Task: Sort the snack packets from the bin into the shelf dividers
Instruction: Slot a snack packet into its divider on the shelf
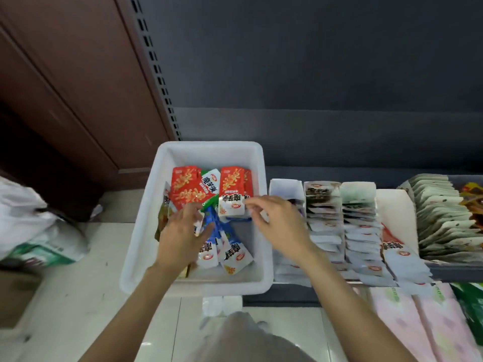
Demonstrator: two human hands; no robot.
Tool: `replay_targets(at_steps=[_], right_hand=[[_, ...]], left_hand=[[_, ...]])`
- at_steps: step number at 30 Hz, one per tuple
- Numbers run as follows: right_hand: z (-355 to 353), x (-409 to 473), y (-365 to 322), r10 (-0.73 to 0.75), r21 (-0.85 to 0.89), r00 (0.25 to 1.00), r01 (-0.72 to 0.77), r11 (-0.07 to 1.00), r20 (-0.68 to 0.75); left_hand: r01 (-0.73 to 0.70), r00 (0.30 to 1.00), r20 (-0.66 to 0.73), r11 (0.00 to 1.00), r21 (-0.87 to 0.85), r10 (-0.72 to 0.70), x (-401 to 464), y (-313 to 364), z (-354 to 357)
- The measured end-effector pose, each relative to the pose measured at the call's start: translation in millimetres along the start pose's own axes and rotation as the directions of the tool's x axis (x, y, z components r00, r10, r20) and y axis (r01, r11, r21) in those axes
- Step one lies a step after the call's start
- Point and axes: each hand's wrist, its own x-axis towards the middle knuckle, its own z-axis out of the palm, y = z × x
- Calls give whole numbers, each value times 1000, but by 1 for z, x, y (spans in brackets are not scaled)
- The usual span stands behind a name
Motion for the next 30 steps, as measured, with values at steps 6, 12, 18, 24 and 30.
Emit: replay_targets(at_steps=[6, 12, 18, 24, 30], right_hand=[[91, 36, -19, 230, 35, 888, -265, 963, 399], [146, 54, -25, 421, -45, 846, -431, 901, 326], [158, 58, -25, 520, 42, 813, -548, 836, 263], [152, 60, -22, 546, 126, 791, -593, 796, 275], [118, 51, 3, 558, 65, 804, -580, 812, 208]], left_hand=[[217, 908, 309, 948, 234, -285, -18, -41, 5], [99, 840, 480, 940, 325, -254, -18, -62, 14], [108, 847, 478, 956, 274, -232, -18, -63, 15], [127, 854, 472, 967, 219, -219, -18, -59, 10], [70, 850, 490, 963, 259, -194, -16, -52, 7]])
